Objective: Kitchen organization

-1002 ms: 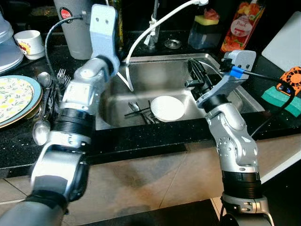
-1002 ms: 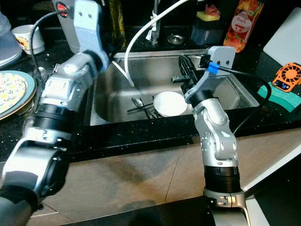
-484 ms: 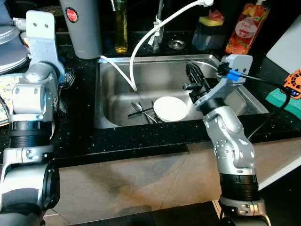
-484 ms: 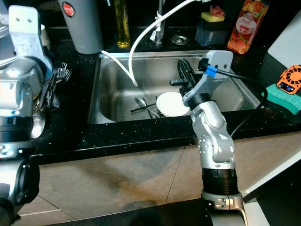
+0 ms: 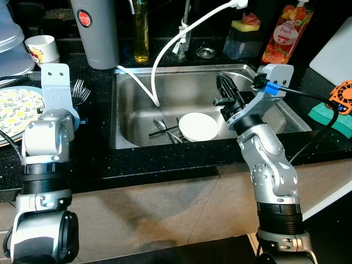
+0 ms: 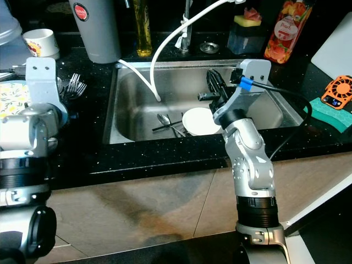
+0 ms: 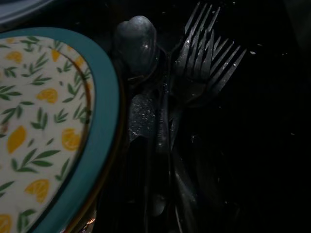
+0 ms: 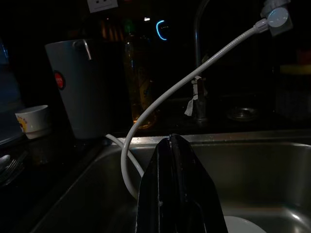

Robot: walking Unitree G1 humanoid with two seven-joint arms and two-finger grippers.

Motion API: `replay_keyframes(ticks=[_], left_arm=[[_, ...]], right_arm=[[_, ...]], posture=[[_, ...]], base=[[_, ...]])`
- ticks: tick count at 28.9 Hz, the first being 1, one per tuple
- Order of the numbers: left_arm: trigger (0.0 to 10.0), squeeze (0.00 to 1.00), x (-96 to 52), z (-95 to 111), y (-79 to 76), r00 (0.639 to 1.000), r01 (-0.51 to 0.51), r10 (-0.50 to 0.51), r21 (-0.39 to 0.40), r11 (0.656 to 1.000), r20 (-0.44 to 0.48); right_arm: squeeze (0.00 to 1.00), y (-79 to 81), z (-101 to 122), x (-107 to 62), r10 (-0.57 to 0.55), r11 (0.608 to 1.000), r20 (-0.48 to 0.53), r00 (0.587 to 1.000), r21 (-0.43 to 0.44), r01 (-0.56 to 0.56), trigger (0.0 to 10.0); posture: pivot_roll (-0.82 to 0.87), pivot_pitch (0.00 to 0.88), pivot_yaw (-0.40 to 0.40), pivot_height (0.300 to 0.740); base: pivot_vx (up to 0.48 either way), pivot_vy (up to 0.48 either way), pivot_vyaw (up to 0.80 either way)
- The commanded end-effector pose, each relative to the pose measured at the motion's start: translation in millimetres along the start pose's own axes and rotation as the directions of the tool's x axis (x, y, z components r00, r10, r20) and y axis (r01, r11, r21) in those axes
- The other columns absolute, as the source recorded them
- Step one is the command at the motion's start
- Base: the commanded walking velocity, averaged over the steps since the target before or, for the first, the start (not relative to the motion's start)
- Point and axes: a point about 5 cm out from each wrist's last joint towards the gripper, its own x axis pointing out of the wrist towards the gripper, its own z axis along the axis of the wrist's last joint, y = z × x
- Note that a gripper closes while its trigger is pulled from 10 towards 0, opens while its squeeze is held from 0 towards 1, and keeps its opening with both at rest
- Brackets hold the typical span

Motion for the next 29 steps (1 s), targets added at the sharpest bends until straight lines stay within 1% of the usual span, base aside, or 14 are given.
replay_keyframes(ticks=[1, 3, 4, 5, 8, 11, 12, 14, 15, 17, 19, 21, 24, 29], left_arm=[[10.0, 0.0, -3.0, 1.1, 1.6, 0.999, -0.028, 0.028, 0.014, 0.999, 0.019], [10.0, 0.0, -8.9, 12.0, 5.4, 0.995, -0.055, 0.054, 0.018, 0.998, 0.084], [10.0, 0.0, -8.9, 12.0, 5.4, 0.995, -0.055, 0.054, 0.018, 0.998, 0.084], [10.0, 0.0, -13.4, 19.3, 8.1, 0.993, -0.048, 0.049, -0.015, 0.999, 0.103], [10.0, 0.0, -21.6, 20.8, 3.5, 0.99, -0.049, 0.052, -0.032, 0.998, 0.132], [10.0, 0.0, -30.7, 7.6, -8.4, 0.997, -0.026, 0.034, -0.097, 0.995, 0.075], [10.0, 0.0, -30.7, 7.6, -8.4, 0.997, -0.026, 0.034, -0.097, 0.995, 0.075], [10.0, 0.0, -37.1, -7.1, -16.8, 0.999, -0.015, 0.019, -0.133, 0.991, 0.028], [10.0, 0.0, -37.1, -7.1, -16.8, 0.999, -0.015, 0.019, -0.133, 0.991, 0.028], [10.0, 0.0, -38.9, -14.4, -19.5, 1.0, -0.008, 0.008, -0.16, 0.987, -0.004], [10.0, 0.0, -41.7, -26.3, -19.1, 0.999, -0.021, 0.012, -0.188, 0.982, -0.048], [10.0, 0.0, -42.6, -29.5, -18.0, 0.998, -0.025, 0.013, -0.197, 0.98, -0.059], [10.0, 0.0, -43.8, -29.8, -7.5, 0.996, -0.086, 0.08, -0.162, 0.983, -0.042], [10.0, 0.0, -40.7, -23.7, -1.7, 0.995, -0.096, 0.096, -0.122, 0.988, -0.002]], right_arm=[[0.0, -2.3, -4.2, -0.8, -0.002, 1.0, -0.017, 1.0, 0.0, 0.002, 10.0], [0.0, -0.1, -4.8, 1.6, 0.009, 1.0, -0.018, 1.0, 0.004, -0.009, 10.0], [0.0, -0.1, -4.8, 1.6, 0.009, 1.0, -0.018, 1.0, 0.004, -0.009, 10.0], [0.0, 3.0, -4.8, 3.1, 0.021, 1.0, -0.017, 1.0, 0.007, -0.021, 10.0], [0.0, 3.9, -5.1, 3.8, 0.027, 1.0, -0.019, 0.999, 0.007, -0.027, 10.0], [0.0, 3.1, -5.2, 3.8, 0.032, 0.999, -0.024, 0.999, 0.006, -0.032, 10.0], [0.0, 3.1, -5.2, 3.8, 0.032, 0.999, -0.024, 0.999, 0.006, -0.032, 10.0], [0.0, 3.8, -5.8, 4.5, 0.04, 0.999, -0.029, 0.999, 0.005, -0.04, 10.0], [0.0, 3.8, -5.8, 4.5, 0.04, 0.999, -0.029, 0.999, 0.005, -0.04, 10.0], [0.0, 4.4, -5.6, 5.0, 0.046, 0.999, -0.03, 0.999, 0.006, -0.045, 10.0], [0.0, 6.3, -5.8, 7.3, 0.062, 0.998, -0.034, 0.998, 0.008, -0.062, 10.0], [0.0, 7.0, -6.0, 8.0, 0.068, 0.998, -0.035, 0.997, 0.008, -0.068, 10.0], [0.0, 7.8, -6.9, 9.3, 0.076, 0.997, -0.037, 0.996, 0.009, -0.075, 10.0], [0.0, 8.0, -7.6, 9.9, 0.075, 0.997, -0.035, 0.997, 0.014, -0.074, 10.0]], posture=[[0.16, 0.061, -0.029, 0.74], [0.16, 0.06, -0.032, 0.74], [0.16, 0.06, -0.032, 0.74], [0.16, 0.06, -0.032, 0.74], [0.16, 0.063, -0.036, 0.74], [0.16, 0.06, -0.043, 0.74], [0.16, 0.06, -0.043, 0.74], [0.16, 0.059, -0.057, 0.74], [0.16, 0.059, -0.057, 0.74], [0.17, 0.063, -0.062, 0.74], [0.17, 0.069, -0.069, 0.74], [0.18, 0.067, -0.073, 0.74], [0.18, 0.063, -0.071, 0.74], [0.18, 0.05, -0.065, 0.74]], base=[[0.0, 0.0, 0.0], [0.0, 0.0, 0.0], [0.0, 0.0, 0.0], [0.0, 0.0, 0.0], [0.0, 0.0, 0.0], [0.0, 0.0, 0.0], [0.0, 0.0, 0.0], [0.0, 0.0, 0.0], [0.0, 0.0, 0.0], [0.0, 0.0, 0.0], [0.0, 0.0, 0.0], [0.0, 0.0, 0.0], [0.0, 0.0, 0.0], [0.0, 0.0, 0.0]])
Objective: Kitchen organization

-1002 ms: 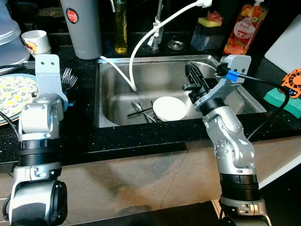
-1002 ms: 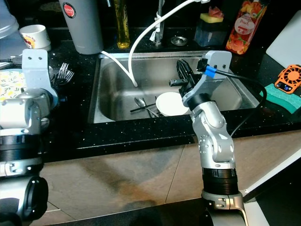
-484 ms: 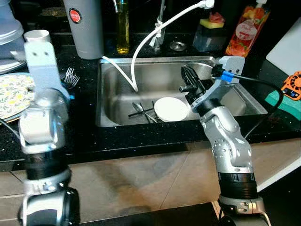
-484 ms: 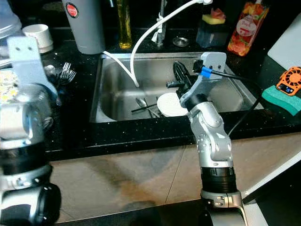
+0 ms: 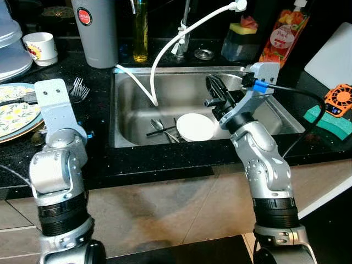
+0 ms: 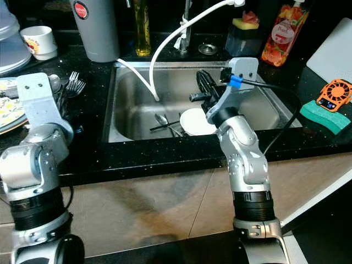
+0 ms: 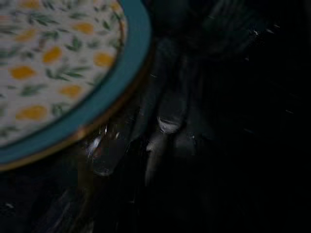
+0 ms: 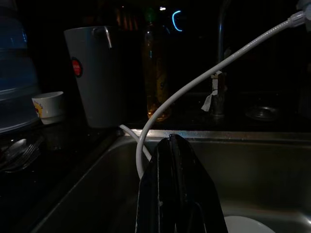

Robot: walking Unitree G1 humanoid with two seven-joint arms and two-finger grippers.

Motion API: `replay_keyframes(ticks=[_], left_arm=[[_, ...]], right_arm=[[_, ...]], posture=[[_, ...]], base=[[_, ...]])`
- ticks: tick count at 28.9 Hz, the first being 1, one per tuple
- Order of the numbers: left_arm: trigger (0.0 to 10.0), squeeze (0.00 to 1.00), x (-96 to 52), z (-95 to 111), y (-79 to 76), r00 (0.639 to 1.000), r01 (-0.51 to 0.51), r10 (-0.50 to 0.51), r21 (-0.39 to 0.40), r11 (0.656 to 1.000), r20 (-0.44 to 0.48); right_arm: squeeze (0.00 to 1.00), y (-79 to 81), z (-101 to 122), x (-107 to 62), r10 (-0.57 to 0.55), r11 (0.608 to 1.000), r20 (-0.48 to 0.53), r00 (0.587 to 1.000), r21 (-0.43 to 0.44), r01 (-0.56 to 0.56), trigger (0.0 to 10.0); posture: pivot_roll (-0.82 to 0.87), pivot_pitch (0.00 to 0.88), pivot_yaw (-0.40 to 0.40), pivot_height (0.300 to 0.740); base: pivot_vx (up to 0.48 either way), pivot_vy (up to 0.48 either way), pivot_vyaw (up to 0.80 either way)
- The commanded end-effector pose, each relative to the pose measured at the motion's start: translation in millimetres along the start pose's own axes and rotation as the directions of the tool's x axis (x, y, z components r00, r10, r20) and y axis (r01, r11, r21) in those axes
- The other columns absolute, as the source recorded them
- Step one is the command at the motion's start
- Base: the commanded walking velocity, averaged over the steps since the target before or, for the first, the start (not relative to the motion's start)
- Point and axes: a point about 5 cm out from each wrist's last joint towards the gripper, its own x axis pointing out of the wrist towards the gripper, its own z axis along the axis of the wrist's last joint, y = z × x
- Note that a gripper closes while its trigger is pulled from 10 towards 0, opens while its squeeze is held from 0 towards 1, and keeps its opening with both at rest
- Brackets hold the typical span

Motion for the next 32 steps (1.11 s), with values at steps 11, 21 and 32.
replay_keyframes(ticks=[11, 21, 32], left_arm=[[10.0, 0.0, 2.7, 21.4, 4.6, 0.994, 0.037, -0.036, -0.007, 0.999, 0.103], [10.0, 0.0, 2.0, 0.2, 9.0, 1.0, 0.002, -0.002, -0.026, 1.0, -0.005], [10.0, 0.0, 11.4, -0.1, 26.0, 0.998, -0.059, 0.058, -0.01, 0.998, -0.031]], right_arm=[[0.0, -3.1, 0.8, 0.2, -0.007, 1.0, 0.012, 1.0, 0.002, 0.007, 10.0], [0.0, -2.9, 0.3, 1.0, -0.004, 1.0, 0.009, 1.0, 0.005, 0.004, 10.0], [0.0, -3.1, -1.5, 1.0, -0.008, 1.0, 0.006, 1.0, 0.005, 0.008, 10.0]], posture=[[0.18, 0.034, -0.06, 0.74], [0.18, 0.042, -0.066, 0.74], [0.18, 0.041, -0.06, 0.74]], base=[[0.0, 0.0, 0.0], [0.0, 0.0, 0.0], [0.0, 0.0, 0.0]])
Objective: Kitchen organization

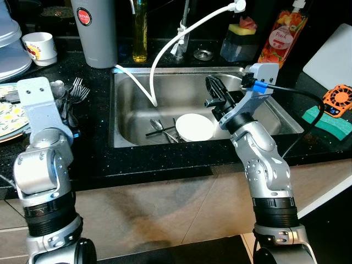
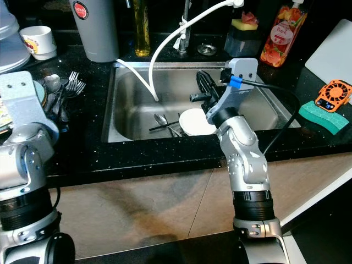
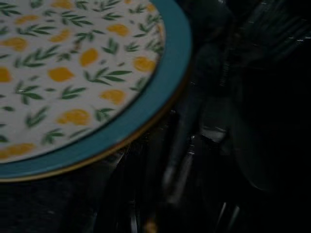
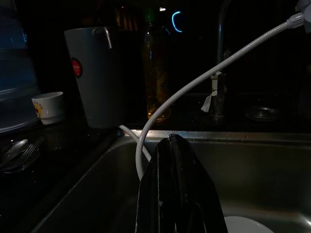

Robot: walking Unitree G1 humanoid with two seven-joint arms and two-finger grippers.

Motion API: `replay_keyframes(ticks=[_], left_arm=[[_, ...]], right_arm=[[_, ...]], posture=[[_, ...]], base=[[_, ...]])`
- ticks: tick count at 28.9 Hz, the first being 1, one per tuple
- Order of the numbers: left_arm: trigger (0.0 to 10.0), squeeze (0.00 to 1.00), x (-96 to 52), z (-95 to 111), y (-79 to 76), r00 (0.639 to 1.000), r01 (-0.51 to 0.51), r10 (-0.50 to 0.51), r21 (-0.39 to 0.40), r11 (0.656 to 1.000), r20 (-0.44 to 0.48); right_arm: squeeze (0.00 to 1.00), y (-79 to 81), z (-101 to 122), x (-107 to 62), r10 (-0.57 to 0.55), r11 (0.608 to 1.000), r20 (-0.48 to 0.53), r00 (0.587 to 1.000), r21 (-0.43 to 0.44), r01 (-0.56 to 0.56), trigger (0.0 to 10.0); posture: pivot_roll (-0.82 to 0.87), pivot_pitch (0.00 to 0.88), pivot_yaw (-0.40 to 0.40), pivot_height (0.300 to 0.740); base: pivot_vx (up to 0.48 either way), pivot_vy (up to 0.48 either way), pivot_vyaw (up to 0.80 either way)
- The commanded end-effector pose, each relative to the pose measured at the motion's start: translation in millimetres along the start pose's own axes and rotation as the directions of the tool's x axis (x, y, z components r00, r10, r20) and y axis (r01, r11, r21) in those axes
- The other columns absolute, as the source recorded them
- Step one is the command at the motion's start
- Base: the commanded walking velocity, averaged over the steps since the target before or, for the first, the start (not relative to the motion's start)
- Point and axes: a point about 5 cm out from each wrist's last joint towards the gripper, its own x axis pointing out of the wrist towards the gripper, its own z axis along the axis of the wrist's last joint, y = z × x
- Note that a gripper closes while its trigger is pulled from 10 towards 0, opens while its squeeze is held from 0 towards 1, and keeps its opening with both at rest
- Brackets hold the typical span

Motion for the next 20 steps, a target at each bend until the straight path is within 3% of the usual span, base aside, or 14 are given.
replay_keyframes(ticks=[1, 6, 7, 8, 10, 11, 13, 14, 17, 20], left_arm=[[10.0, 0.0, 3.1, -2.0, 2.8, 1.0, -0.015, 0.015, 0.006, 1.0, -0.021], [9.7, 0.0, 3.2, -0.9, 4.0, 0.999, 0.007, -0.009, -0.043, 0.999, -0.038], [6.8, 0.0, 4.1, -5.8, 1.7, 0.996, 0.038, -0.044, -0.077, 0.996, -0.08], [5.5, 0.0, 5.0, -8.9, 0.6, 0.993, 0.054, -0.064, -0.098, 0.994, -0.102], [5.5, 0.0, 5.6, -10.8, -0.2, 0.99, 0.065, -0.077, -0.111, 0.992, -0.114], [0.9, 0.0, 6.3, -12.0, -0.1, 0.99, 0.068, -0.081, -0.114, 0.991, -0.119], [0.9, 0.0, 6.3, -12.0, -0.1, 0.99, 0.068, -0.081, -0.114, 0.991, -0.119], [0.0, 0.0, 7.3, -10.8, 0.7, 0.992, 0.064, -0.073, -0.09, 0.994, -0.102], [0.0, 0.0, 7.9, -8.9, 0.8, 0.994, 0.06, -0.066, -0.071, 0.996, -0.087], [0.0, 0.0, 8.0, 2.2, 1.9, 0.999, 0.03, -0.03, 0.017, 0.999, 0.013]], right_arm=[[0.0, -2.0, -0.5, 0.8, -0.006, 1.0, 0.003, 1.0, 0.003, 0.006, 10.0], [0.0, -5.1, 0.2, -0.8, -0.015, 1.0, 0.003, 1.0, -0.001, 0.015, 10.0], [0.0, -5.3, 0.3, -0.5, -0.016, 1.0, 0.004, 1.0, 0.0, 0.016, 10.0], [0.0, -5.1, 0.5, -0.3, -0.015, 1.0, 0.005, 1.0, 0.001, 0.015, 10.0], [0.0, -5.0, 0.6, -0.3, -0.015, 1.0, 0.005, 1.0, 0.001, 0.015, 10.0], [0.0, -5.0, 0.8, -0.3, -0.014, 1.0, 0.006, 1.0, 0.001, 0.014, 10.0], [0.0, -5.0, 0.8, -0.3, -0.014, 1.0, 0.006, 1.0, 0.001, 0.014, 10.0], [0.0, -5.6, 0.9, -0.5, -0.016, 1.0, 0.005, 1.0, 0.001, 0.016, 10.0], [0.0, -6.4, 0.9, -0.8, -0.021, 1.0, 0.005, 1.0, 0.0, 0.021, 10.0], [0.0, -6.6, 1.7, -0.8, -0.022, 1.0, 0.007, 1.0, 0.001, 0.022, 10.0]], posture=[[0.18, 0.041, -0.06, 0.74], [0.18, 0.044, -0.06, 0.74], [0.18, 0.046, -0.061, 0.74], [0.18, 0.046, -0.061, 0.74], [0.18, 0.046, -0.061, 0.74], [0.18, 0.047, -0.061, 0.74], [0.18, 0.047, -0.061, 0.74], [0.18, 0.048, -0.061, 0.74], [0.18, 0.049, -0.061, 0.74], [0.17, 0.05, -0.06, 0.74]], base=[[0.0, 0.0, 0.0], [0.0, 0.0, 0.0], [0.0, 0.0, 0.0], [0.0, 0.0, 0.0], [0.0, 0.0, 0.0], [0.0, 0.0, 0.0], [0.0, 0.0, 0.0], [0.0, 0.0, 0.0], [0.0, 0.0, 0.0], [0.0, 0.0, 0.0]])
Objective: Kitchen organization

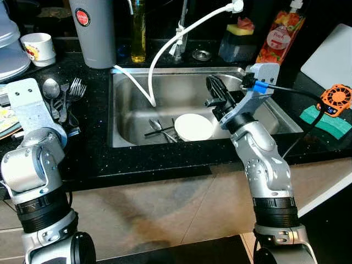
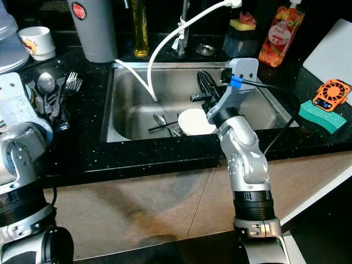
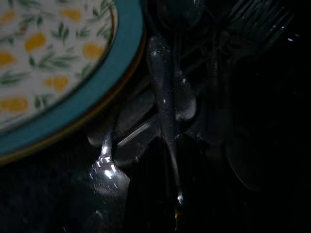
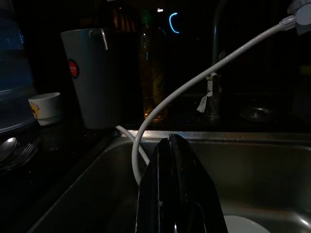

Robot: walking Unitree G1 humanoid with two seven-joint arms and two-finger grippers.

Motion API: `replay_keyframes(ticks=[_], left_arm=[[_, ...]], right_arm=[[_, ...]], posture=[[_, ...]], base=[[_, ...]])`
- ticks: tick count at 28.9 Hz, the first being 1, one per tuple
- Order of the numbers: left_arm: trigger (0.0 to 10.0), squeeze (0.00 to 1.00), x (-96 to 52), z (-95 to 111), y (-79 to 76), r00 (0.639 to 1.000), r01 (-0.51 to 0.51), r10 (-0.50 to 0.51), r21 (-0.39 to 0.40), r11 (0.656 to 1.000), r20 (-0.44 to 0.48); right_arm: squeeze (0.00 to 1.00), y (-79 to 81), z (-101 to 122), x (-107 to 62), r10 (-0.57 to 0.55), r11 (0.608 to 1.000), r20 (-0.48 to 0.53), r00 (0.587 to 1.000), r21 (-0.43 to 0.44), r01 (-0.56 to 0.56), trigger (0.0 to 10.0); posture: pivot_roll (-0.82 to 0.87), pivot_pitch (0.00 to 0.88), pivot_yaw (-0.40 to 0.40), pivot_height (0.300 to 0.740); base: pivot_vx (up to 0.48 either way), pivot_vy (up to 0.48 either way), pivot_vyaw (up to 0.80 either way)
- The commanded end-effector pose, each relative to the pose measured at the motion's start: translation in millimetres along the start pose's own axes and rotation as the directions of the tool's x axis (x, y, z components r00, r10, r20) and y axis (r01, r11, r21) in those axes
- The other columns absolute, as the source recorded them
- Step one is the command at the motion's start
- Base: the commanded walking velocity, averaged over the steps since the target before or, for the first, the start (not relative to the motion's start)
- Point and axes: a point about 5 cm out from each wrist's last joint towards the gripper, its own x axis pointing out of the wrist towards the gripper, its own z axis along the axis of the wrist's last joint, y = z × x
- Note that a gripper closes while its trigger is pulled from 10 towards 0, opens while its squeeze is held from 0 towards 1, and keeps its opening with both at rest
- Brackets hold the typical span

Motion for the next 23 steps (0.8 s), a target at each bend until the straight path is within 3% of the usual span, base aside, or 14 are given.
replay_keyframes(ticks=[1, 3, 4, 5, 6, 8, 10, 12, 14, 17, 18, 20, 21, 23], left_arm=[[0.0, 0.0, -0.8, 8.7, -1.2, 0.995, -0.021, 0.015, 0.07, 0.997, 0.095], [0.0, 0.0, -3.8, 17.6, -4.5, 0.987, -0.01, -0.003, 0.082, 0.997, 0.162], [4.1, 0.0, -8.8, 28.0, -8.3, 0.97, 0.01, -0.03, 0.086, 0.996, 0.24], [4.1, 0.0, -8.8, 28.0, -8.3, 0.97, 0.01, -0.03, 0.086, 0.996, 0.24], [10.0, 0.0, -13.3, 37.8, -12.0, 0.95, 0.029, -0.053, 0.082, 0.996, 0.307], [10.0, 0.0, -23.7, 60.5, -19.1, 0.894, 0.16, -0.151, 0.016, 0.987, 0.422], [10.0, 0.0, -27.1, 67.3, -20.7, 0.871, 0.201, -0.179, 0.001, 0.98, 0.457], [10.0, 0.0, -31.5, 76.5, -25.7, 0.826, 0.232, -0.225, 0.051, 0.971, 0.518], [10.0, 0.0, -31.1, 78.1, -29.2, 0.812, 0.251, -0.25, 0.071, 0.965, 0.528], [10.0, 0.0, -20.7, 68.5, -57.6, 0.752, 0.314, -0.42, 0.284, 0.906, 0.508], [10.0, 0.0, -20.7, 68.5, -57.6, 0.752, 0.314, -0.42, 0.284, 0.906, 0.508], [10.0, 0.0, -14.2, 60.1, -80.7, 0.684, 0.399, -0.534, 0.358, 0.844, 0.497], [10.0, 0.0, -14.2, 60.1, -80.7, 0.684, 0.399, -0.534, 0.358, 0.844, 0.497], [10.0, 0.0, -5.6, 60.1, -98.7, 0.651, 0.498, -0.585, 0.309, 0.81, 0.484]], right_arm=[[0.0, -5.2, 1.2, -0.4, -0.019, 1.0, 0.006, 1.0, 0.005, 0.019, 10.0], [0.0, -5.1, 1.3, -0.4, -0.019, 1.0, 0.007, 1.0, 0.005, 0.019, 10.0], [0.0, -5.0, 1.2, -0.5, -0.019, 1.0, 0.007, 1.0, 0.005, 0.019, 10.0], [0.0, -5.0, 1.2, -0.5, -0.019, 1.0, 0.007, 1.0, 0.005, 0.019, 10.0], [0.0, -5.0, 1.2, -0.7, -0.019, 1.0, 0.006, 1.0, 0.005, 0.019, 10.0], [0.0, -4.7, 1.2, -0.9, -0.021, 1.0, 0.007, 1.0, 0.005, 0.021, 10.0], [0.0, -4.7, 1.3, -1.0, -0.022, 1.0, 0.007, 1.0, 0.005, 0.022, 10.0], [0.0, -5.6, 2.1, -1.4, -0.03, 1.0, 0.012, 0.999, 0.008, 0.03, 10.0], [0.0, -6.5, 2.3, -1.5, -0.039, 0.999, 0.015, 0.999, 0.01, 0.039, 10.0], [0.0, -12.0, 5.7, -1.7, -0.09, 0.996, 0.044, 0.995, 0.002, 0.09, 10.0], [0.0, -12.0, 5.7, -1.7, -0.09, 0.996, 0.044, 0.995, 0.002, 0.09, 10.0], [0.0, -17.8, 13.1, -2.7, -0.146, 0.988, 0.092, 0.985, -0.03, 0.15, 10.0], [0.0, -17.8, 13.1, -2.7, -0.146, 0.988, 0.092, 0.985, -0.03, 0.15, 10.0], [0.0, -22.1, 18.2, -4.2, -0.187, 0.98, 0.125, 0.974, -0.046, 0.194, 10.0]], posture=[[0.17, 0.05, -0.06, 0.74], [0.17, 0.05, -0.061, 0.74], [0.17, 0.05, -0.061, 0.74], [0.17, 0.05, -0.061, 0.74], [0.17, 0.05, -0.062, 0.74], [0.17, 0.049, -0.058, 0.74], [0.17, 0.049, -0.058, 0.74], [0.16, 0.049, -0.058, 0.74], [0.16, 0.049, -0.058, 0.74], [0.15, 0.047, -0.058, 0.74], [0.15, 0.047, -0.058, 0.74], [0.13, 0.051, -0.054, 0.74], [0.13, 0.051, -0.054, 0.74], [0.12, 0.056, -0.047, 0.74]], base=[[0.0, 0.0, 0.0], [0.0, 0.0, 0.0], [0.0, 0.0, 0.0], [0.0, 0.0, 0.0], [0.0, 0.0, 0.0], [0.0, 0.0, 0.0], [0.0, 0.0, 0.0], [0.0, 0.0, 0.0], [0.0, 0.0, 0.0], [0.0, 0.0, 0.0], [0.0, 0.0, 0.0], [0.0, 0.0, 0.0], [0.0, 0.0, 0.0], [0.0, 0.0, 0.0]])
